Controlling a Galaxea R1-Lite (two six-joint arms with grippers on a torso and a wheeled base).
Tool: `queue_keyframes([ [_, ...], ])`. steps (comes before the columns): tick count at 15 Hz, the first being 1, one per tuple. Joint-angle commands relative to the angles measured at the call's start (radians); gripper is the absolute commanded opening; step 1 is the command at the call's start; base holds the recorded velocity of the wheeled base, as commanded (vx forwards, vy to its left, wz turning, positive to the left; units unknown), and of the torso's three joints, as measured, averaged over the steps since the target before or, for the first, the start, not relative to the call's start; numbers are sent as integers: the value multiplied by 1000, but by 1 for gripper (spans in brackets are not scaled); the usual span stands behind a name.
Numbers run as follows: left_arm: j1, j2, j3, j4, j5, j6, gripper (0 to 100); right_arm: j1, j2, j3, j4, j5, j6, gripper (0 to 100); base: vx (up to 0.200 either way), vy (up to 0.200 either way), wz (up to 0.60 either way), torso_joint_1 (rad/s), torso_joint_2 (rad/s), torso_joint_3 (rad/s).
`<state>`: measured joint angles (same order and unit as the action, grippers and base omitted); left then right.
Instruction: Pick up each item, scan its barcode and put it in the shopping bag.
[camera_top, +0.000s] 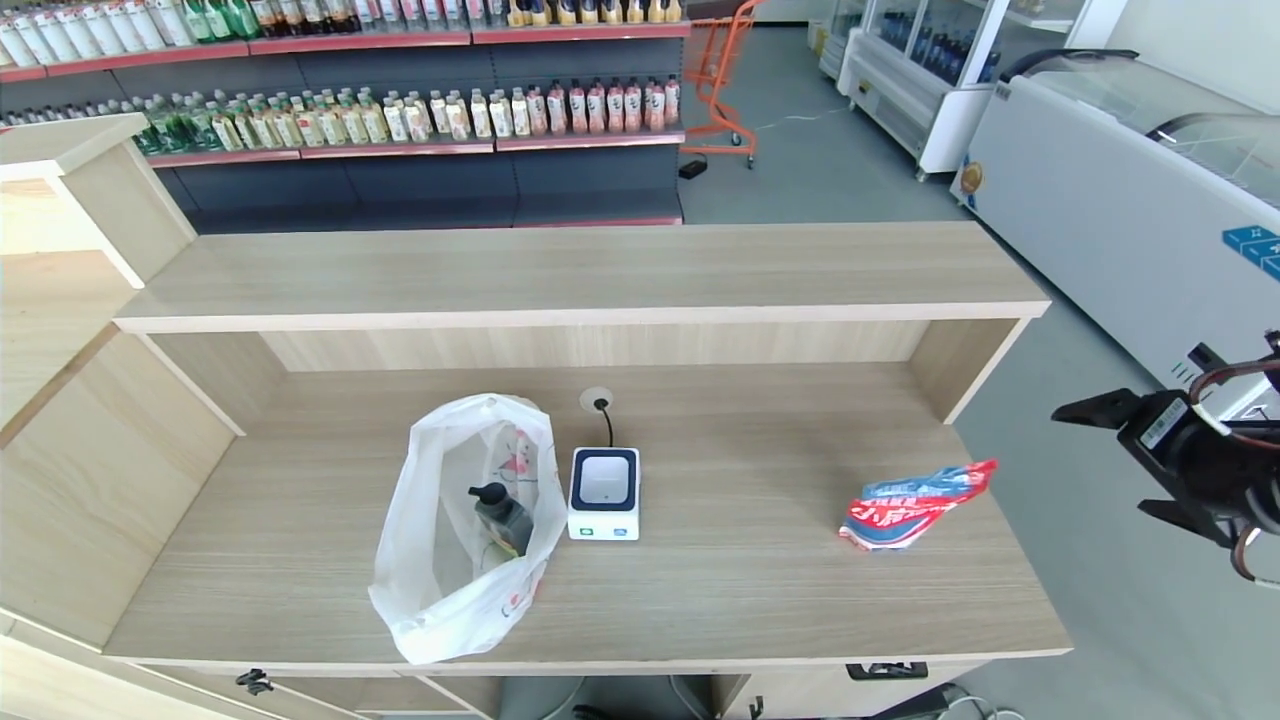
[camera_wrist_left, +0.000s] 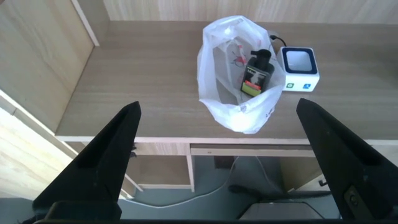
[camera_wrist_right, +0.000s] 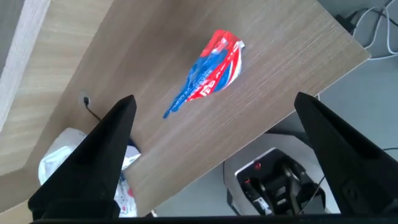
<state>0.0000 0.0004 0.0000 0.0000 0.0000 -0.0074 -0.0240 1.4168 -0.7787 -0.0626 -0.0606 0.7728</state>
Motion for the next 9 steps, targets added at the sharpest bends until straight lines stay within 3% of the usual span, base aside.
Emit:
queue_keyframes([
  [1,0,1,0,0,0,0,100,-5,136,-54,32,-34,31,100,0,0,0,0,0,0],
  [4,0,1,0,0,0,0,100,1,337,-148,27,-120,31,100,0,0,0,0,0,0],
  [8,0,1,0,0,0,0,100,58,502,-195,7,-150,33,100,0,0,0,0,0,0],
  [9,0,1,0,0,0,0,100,79,548,-200,-52,-150,31,100,0,0,0,0,0,0],
])
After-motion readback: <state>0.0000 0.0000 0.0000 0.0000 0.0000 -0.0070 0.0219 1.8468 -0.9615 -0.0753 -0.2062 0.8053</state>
